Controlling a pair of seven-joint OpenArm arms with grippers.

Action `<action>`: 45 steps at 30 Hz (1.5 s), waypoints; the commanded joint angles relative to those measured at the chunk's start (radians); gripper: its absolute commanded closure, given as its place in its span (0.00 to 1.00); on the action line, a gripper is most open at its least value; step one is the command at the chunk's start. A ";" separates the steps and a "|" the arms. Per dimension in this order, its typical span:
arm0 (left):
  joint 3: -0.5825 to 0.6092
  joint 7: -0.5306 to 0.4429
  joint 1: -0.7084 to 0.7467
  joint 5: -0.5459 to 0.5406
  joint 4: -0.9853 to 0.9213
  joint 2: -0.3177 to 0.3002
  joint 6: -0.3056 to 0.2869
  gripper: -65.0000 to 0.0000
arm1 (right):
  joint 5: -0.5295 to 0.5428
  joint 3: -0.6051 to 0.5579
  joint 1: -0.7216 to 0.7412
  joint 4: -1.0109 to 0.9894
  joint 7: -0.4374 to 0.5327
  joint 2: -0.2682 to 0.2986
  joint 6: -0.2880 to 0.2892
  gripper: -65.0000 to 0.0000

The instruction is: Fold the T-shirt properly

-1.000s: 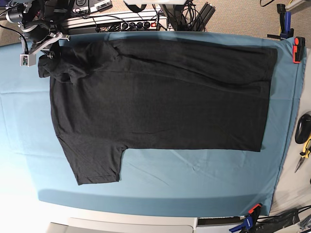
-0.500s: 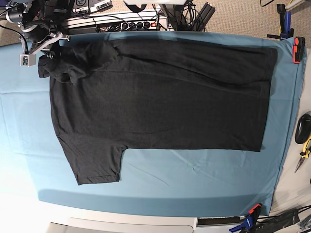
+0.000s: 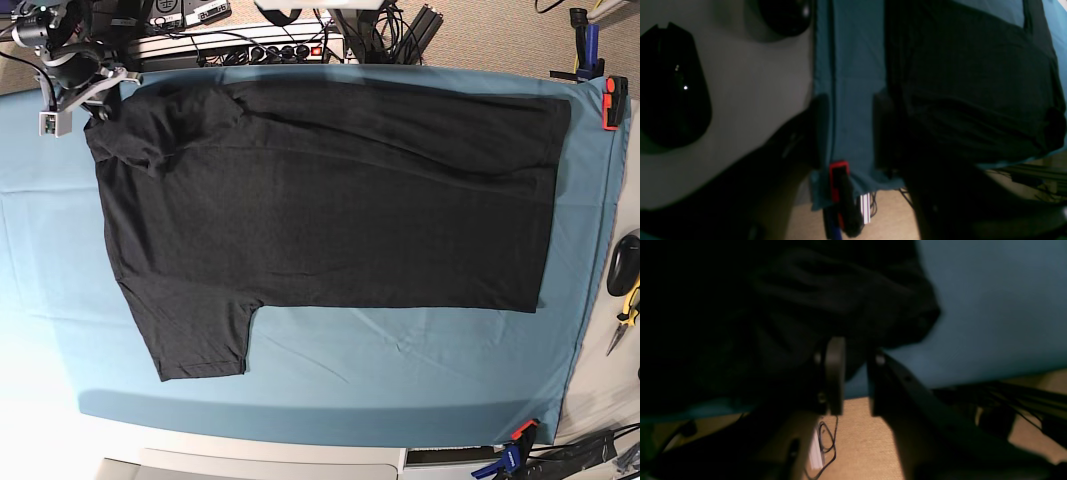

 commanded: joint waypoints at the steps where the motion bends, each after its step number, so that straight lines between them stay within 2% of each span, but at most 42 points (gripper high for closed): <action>1: -0.009 -0.023 -0.005 -0.021 0.011 -0.036 -0.004 0.69 | -0.010 0.004 -0.002 0.006 0.043 0.012 -0.023 0.73; 3: -0.009 -0.026 -0.005 -0.021 0.011 -0.036 -0.004 0.69 | -0.033 0.004 -0.002 -0.019 0.077 0.012 -0.049 0.64; 5: -0.009 -0.030 -0.005 -0.021 0.011 -0.036 -0.004 0.69 | -0.026 0.004 0.004 -0.055 0.086 0.012 -0.061 0.64; 15: -0.009 -0.030 -0.005 -0.021 0.011 -0.036 -0.004 0.69 | 0.170 0.004 0.053 -0.280 0.036 0.011 -0.066 0.64; 19: -0.009 -0.029 -0.005 -0.021 0.011 -0.036 -0.004 0.69 | 0.171 0.023 0.047 -0.279 0.028 0.011 -0.066 0.64; 26: -0.009 -0.030 -0.005 -0.021 0.011 -0.036 -0.004 0.69 | 0.159 0.114 0.048 -0.279 0.081 0.012 -0.063 0.64; 32: -0.009 -0.032 -0.005 -0.021 0.011 -0.036 -0.004 0.69 | 0.169 0.073 0.048 -0.280 0.088 0.012 -0.062 0.64; 36: -0.009 -0.032 -0.005 -0.021 0.011 -0.036 -0.004 0.69 | 0.139 0.034 0.053 -0.280 0.092 0.011 -0.064 0.64; 45: -0.009 -0.033 -0.005 -0.021 0.011 -0.035 -0.004 0.69 | 0.102 0.035 0.053 -0.282 0.118 0.011 -0.064 0.64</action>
